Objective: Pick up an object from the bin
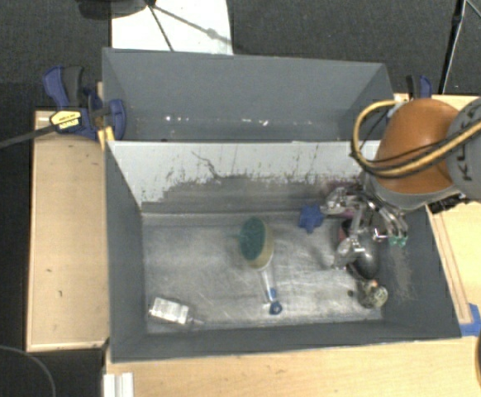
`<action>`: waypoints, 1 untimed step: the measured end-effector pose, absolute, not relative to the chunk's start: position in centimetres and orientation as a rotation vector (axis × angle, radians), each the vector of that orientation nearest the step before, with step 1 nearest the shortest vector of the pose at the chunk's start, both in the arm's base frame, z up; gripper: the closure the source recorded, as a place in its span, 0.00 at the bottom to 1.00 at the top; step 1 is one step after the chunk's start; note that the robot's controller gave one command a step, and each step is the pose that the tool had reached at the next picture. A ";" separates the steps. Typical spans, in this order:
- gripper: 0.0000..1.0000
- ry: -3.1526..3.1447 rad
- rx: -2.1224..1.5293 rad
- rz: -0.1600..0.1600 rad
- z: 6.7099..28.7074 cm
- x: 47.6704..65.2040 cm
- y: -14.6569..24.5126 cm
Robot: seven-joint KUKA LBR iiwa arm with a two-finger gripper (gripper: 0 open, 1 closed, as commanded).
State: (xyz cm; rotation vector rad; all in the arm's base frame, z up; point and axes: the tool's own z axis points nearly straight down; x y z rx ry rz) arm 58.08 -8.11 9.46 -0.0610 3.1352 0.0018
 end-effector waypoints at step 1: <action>0.00 3.122 0.288 0.005 11.2 59.2 -2.0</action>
Offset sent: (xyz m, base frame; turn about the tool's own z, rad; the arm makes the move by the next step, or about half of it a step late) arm 0.0096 0.0581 0.0163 0.2263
